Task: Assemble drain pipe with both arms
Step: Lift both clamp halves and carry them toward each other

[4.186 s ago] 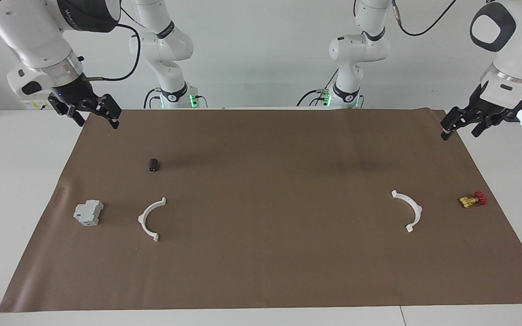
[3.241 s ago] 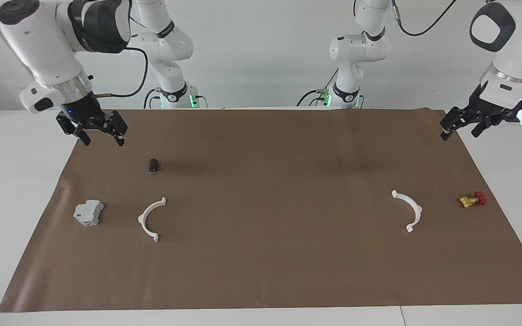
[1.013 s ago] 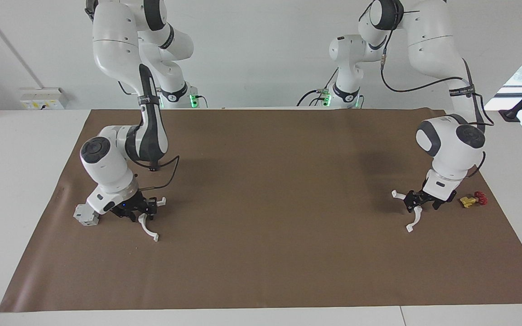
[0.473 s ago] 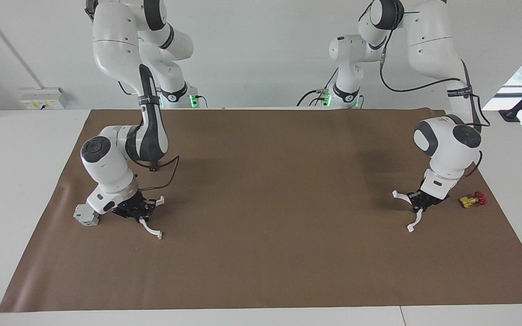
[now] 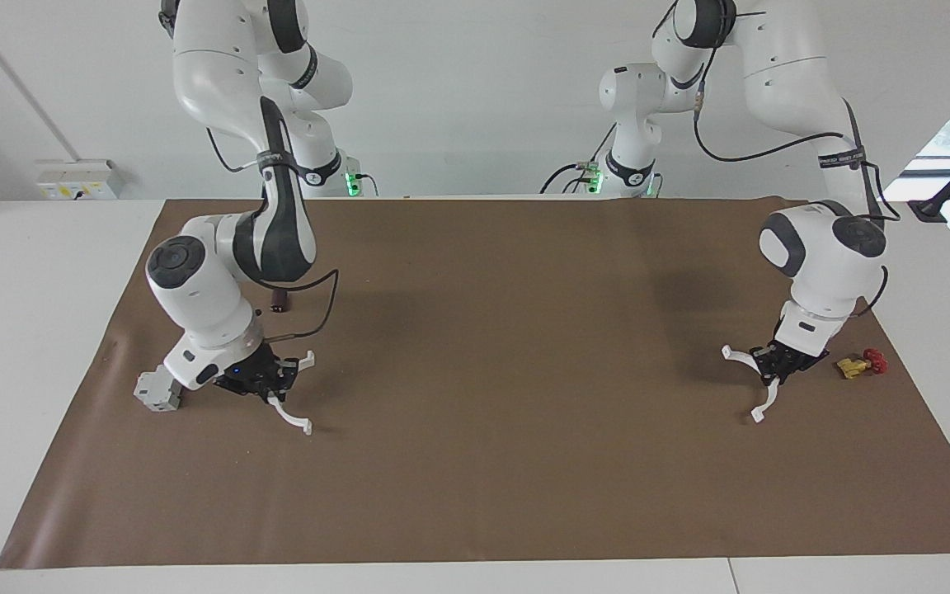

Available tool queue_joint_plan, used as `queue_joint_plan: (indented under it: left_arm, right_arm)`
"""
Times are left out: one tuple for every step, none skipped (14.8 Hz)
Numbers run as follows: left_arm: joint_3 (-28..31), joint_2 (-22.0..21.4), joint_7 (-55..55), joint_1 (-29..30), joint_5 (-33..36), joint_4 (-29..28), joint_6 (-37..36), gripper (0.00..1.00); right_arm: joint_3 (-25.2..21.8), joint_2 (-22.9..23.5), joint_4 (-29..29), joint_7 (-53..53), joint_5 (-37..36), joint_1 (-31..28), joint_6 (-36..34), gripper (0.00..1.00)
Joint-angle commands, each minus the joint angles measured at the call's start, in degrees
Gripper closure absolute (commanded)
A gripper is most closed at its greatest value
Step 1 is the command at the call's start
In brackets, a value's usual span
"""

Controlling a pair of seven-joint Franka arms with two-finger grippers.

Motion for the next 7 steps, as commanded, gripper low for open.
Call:
queue_joint_plan:
  left_arm:
    - [0.19,-3.78,0.83,0.14,-0.55,-1.46,-2.84,1.0]
    - [0.19,-4.92,1.01,0.23,-0.55,-1.46,-4.34,1.0]
    - [0.19,-5.62,0.92,0.23,-0.55,-1.46,-4.96,1.0]
    - [0.11,-6.07,0.66,-0.12,-0.55,-1.46,-5.49,1.0]
    - [0.11,-6.07,0.31,-0.65,-0.55,-1.46,-5.58,1.0]
    - [0.1,-5.98,-0.04,-1.52,-0.55,-1.46,-5.32,1.0]
    - [0.19,-5.9,-0.39,-2.84,-0.55,-1.38,-4.88,1.0]
  right_arm:
    - [-0.11,1.91,4.25,9.3,0.21,4.77,-1.96,0.78]
    - [-0.02,1.91,4.25,12.29,0.3,7.05,-1.09,0.78]
    - [-0.11,2.0,4.25,15.1,0.56,9.16,-0.13,0.78]
    - [-0.11,2.17,4.25,17.57,0.65,10.49,1.19,0.78]
    - [-0.11,3.13,4.25,21.25,0.65,12.68,2.85,0.78]
    - [-0.11,4.1,4.25,24.68,0.39,15.31,4.79,0.78]
    - [-0.11,5.15,4.25,27.93,0.3,17.51,6.63,0.78]
